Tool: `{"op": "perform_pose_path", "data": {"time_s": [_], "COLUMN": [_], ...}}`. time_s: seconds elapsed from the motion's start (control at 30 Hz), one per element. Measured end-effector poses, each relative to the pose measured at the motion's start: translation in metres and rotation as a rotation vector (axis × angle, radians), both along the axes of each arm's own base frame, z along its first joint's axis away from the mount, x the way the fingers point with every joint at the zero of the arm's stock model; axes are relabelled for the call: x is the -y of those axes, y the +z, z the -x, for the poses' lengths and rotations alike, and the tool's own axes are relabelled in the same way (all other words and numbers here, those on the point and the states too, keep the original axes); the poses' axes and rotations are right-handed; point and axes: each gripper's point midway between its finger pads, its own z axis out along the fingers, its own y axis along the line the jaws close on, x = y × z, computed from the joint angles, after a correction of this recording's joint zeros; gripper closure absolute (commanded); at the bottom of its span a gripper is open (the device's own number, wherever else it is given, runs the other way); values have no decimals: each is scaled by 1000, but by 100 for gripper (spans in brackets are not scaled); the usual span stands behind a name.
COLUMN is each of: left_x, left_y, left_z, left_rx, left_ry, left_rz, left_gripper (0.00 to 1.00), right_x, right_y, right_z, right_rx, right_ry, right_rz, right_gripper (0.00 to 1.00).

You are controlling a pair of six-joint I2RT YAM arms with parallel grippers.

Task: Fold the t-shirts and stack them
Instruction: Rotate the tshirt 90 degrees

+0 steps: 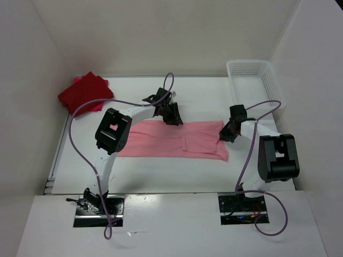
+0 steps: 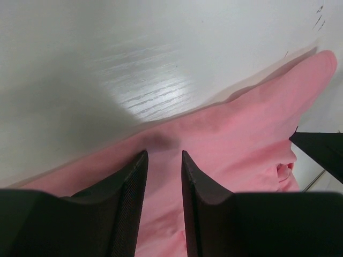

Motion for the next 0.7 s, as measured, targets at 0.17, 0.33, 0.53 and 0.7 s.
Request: {"op": "perform_pose_path", "data": {"time_s": [0.17, 0.33, 0.53, 0.7], "left_x": [-2, -3, -7, -15], "left_y": [0, 0, 5, 15], "left_z": [-3, -4, -4, 3], "left_rx": [-9, -9, 3, 8], "left_ry": [24, 27, 34, 40], "left_rz": [15, 15, 3, -6], "left_gripper": [61, 61, 61, 61], "right_x": [-1, 0, -5, -51], "right_y": [-1, 5, 47, 59], "right_z": [1, 8, 11, 19], "right_rx": [-7, -11, 85, 118], "right_ry": [-20, -24, 21, 138], "right_rz": [-10, -9, -27, -110], "right_gripper": [89, 77, 90, 95]}}
